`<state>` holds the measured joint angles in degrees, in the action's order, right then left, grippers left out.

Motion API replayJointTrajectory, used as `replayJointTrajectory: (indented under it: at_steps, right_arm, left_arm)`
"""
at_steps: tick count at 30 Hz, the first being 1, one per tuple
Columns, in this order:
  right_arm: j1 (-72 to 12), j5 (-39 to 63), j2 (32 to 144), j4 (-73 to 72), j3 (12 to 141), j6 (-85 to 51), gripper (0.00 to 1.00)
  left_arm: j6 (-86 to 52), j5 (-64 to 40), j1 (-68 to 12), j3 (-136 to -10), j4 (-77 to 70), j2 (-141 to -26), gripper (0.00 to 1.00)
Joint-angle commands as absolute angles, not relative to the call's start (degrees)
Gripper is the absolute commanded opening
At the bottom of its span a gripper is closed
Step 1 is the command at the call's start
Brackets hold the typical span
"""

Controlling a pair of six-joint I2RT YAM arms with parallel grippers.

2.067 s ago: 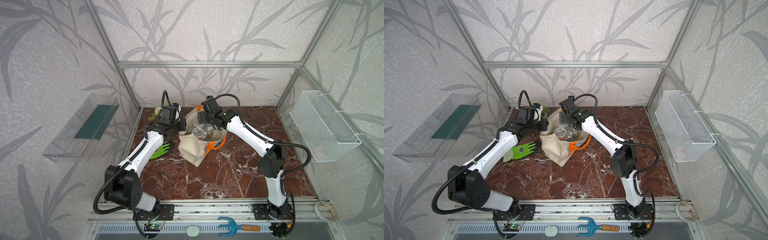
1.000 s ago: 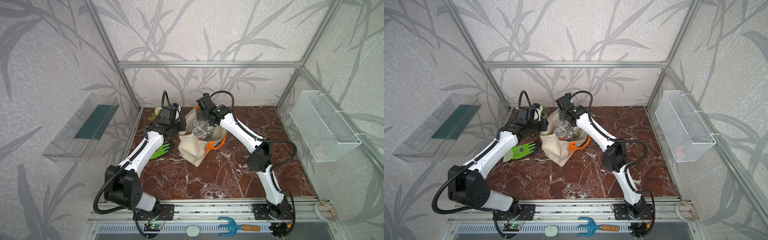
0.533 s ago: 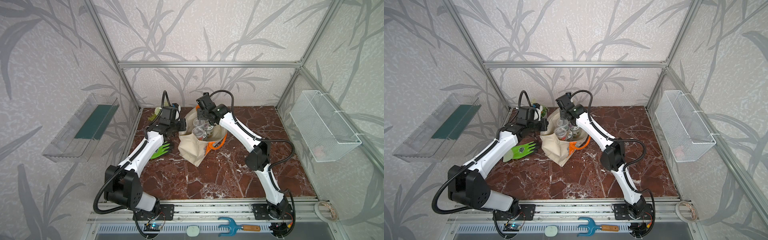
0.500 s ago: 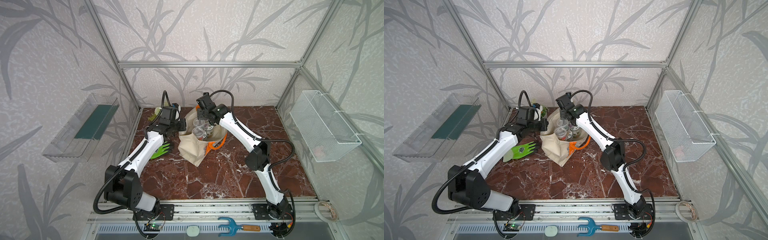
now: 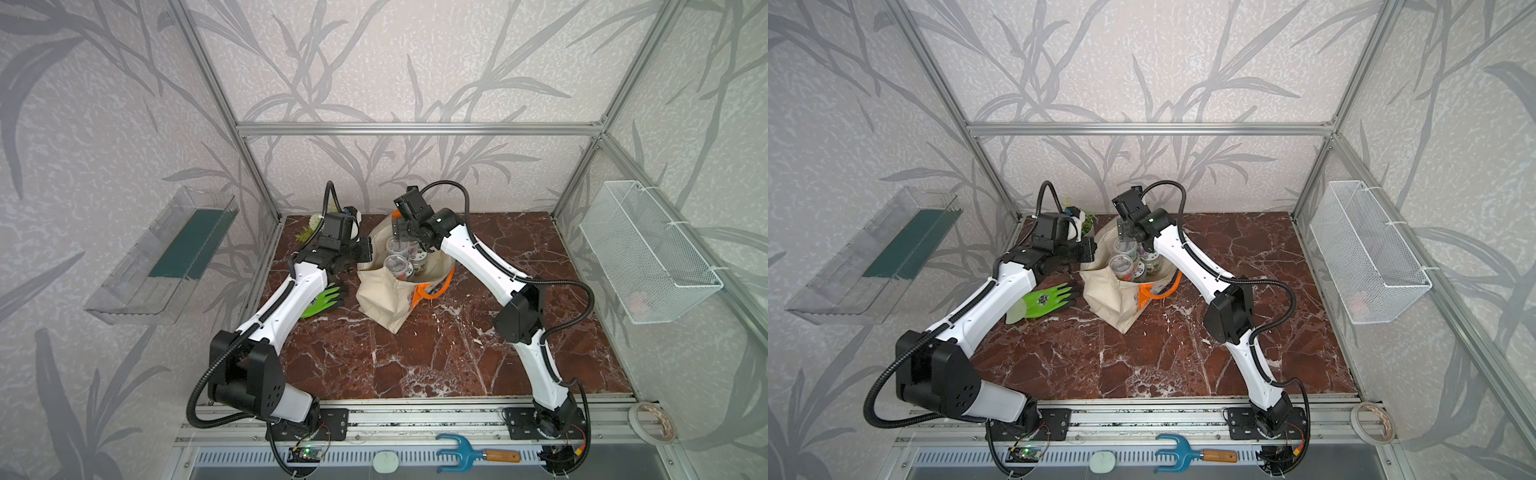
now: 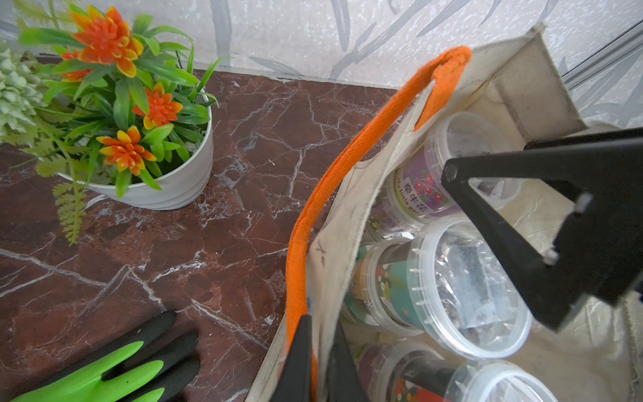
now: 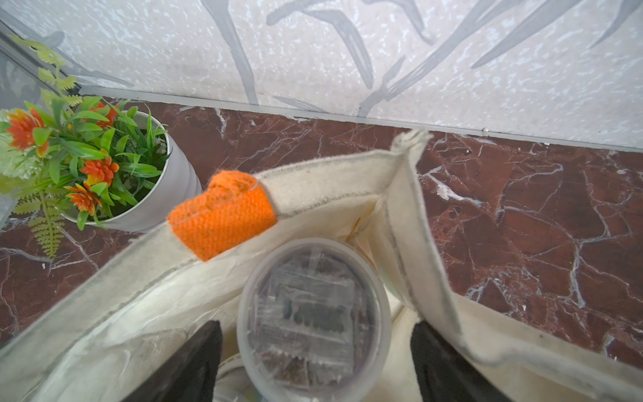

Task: Take out the seed jars from the canvas bag
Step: Pick up the seed jar from the canvas bag.

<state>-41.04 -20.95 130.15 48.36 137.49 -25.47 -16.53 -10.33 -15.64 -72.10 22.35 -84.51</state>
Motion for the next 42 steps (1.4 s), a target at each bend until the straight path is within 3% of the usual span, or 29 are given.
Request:
replayJointTrajectory:
  at_steps: [1,24,34,42]
  right_arm:
    - [-40.96,-21.37,126.88,49.57,136.67,-25.57,0.88]
    - [-40.01,-17.82,136.02,52.79,146.64,-27.07,0.87]
    - [-40.06,-18.68,137.64,53.1,146.83,-26.9,0.77]
    - [-40.32,-18.56,136.06,50.73,147.11,-24.6,0.55]
  left_arm:
    - [-16.35,-9.39,-15.83,-72.09,24.1,-82.97,0.0]
    - [-16.35,-9.22,-15.86,-72.11,24.28,-82.7,0.0]
    - [-16.37,-9.14,-15.82,-72.3,24.53,-82.69,0.0]
    - [-16.35,-8.75,-15.83,-72.42,24.8,-82.39,0.0]
